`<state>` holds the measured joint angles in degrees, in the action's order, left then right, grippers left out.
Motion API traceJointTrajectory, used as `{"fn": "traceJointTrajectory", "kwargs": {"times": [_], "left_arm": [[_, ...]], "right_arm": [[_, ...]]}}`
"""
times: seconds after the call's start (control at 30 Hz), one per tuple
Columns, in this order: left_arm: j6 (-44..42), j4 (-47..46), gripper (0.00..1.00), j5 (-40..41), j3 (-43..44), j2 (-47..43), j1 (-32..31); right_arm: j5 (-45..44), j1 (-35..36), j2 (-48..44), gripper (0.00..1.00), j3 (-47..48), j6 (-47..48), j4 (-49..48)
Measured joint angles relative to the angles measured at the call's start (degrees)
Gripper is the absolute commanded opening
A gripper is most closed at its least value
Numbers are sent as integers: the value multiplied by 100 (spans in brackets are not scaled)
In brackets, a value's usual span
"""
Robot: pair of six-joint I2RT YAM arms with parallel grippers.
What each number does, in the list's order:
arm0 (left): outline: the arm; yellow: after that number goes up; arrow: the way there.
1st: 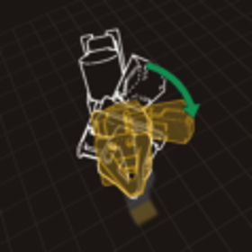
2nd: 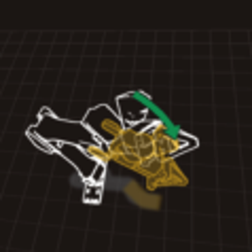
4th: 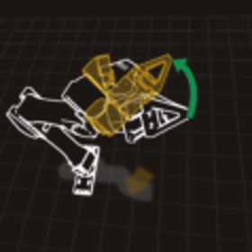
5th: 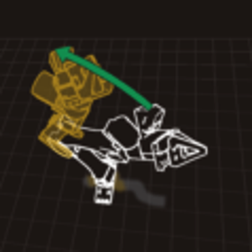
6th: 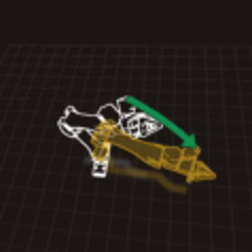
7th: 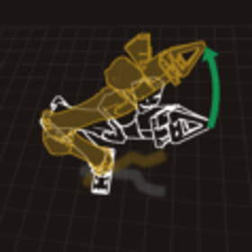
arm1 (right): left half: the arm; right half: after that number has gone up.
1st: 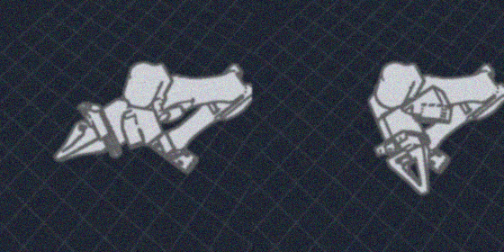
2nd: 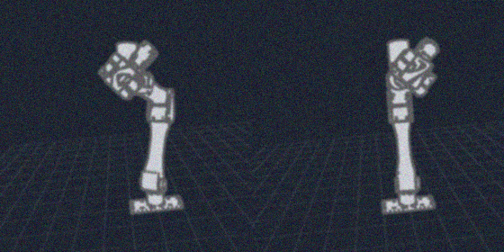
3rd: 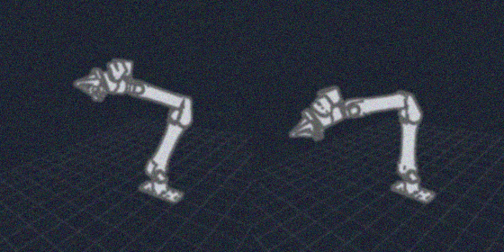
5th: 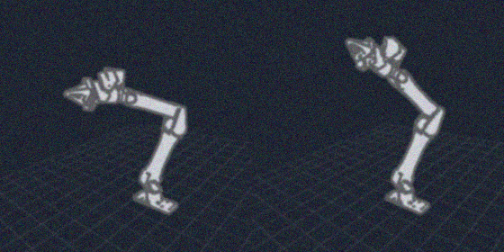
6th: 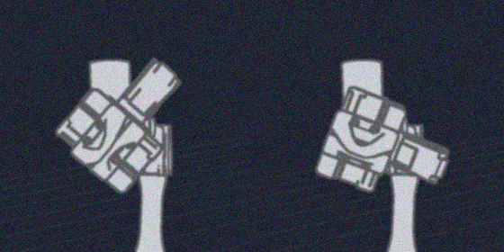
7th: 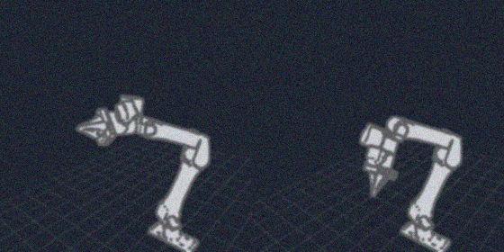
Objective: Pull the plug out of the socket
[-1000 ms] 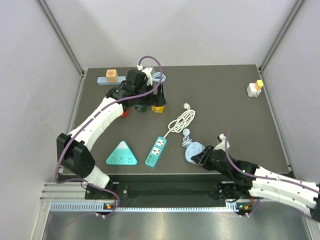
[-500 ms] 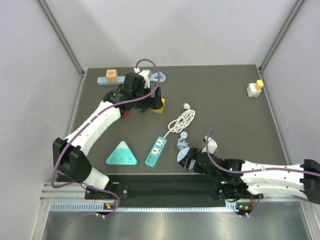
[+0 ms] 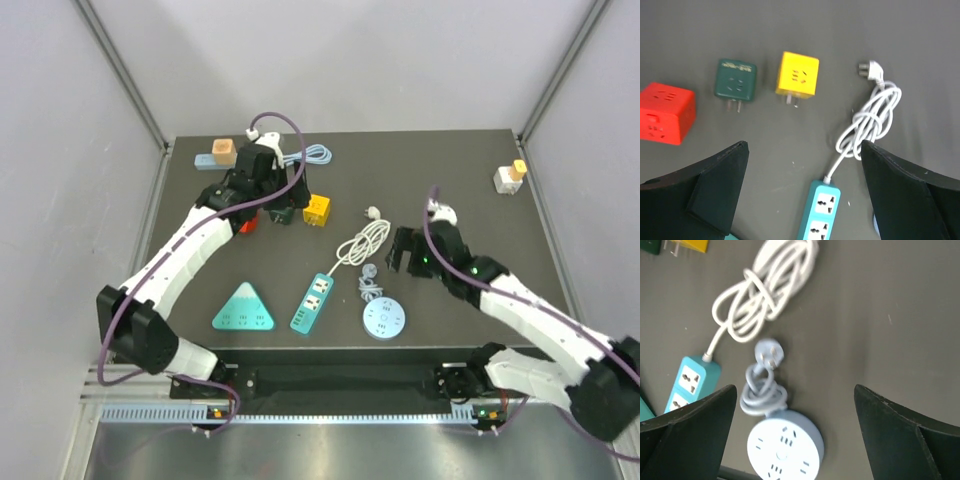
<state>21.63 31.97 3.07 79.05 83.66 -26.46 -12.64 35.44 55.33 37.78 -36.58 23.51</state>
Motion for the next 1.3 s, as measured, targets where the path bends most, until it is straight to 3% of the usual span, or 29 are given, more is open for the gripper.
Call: {"fn": "traceJointTrajectory", "kwargs": {"times": [0.13,0.33,0.53,0.7,1.0,1.3], "left_arm": [[79,-431,96,330,-330,-420,70],[72,-1370,88,605,-767,-841,352],[79,-2328,86,774,-935,-706,619],[170,-3432,85,898,-1108,-323,761],[411,-4631,85,890,-1408,173,793],[428,-5130,86,876,-1917,109,918]], "right_arm": [[551,-426,1401,100,1178,636,-214],[1178,-758,4188,99,3915,1102,-857],[1519,-811,6767,97,6564,1093,-1530],[1528,-831,8382,94,8144,925,-1867],[1296,-841,9576,87,9112,356,-2461],[1246,-852,10188,67,9549,-409,-2940]]}}
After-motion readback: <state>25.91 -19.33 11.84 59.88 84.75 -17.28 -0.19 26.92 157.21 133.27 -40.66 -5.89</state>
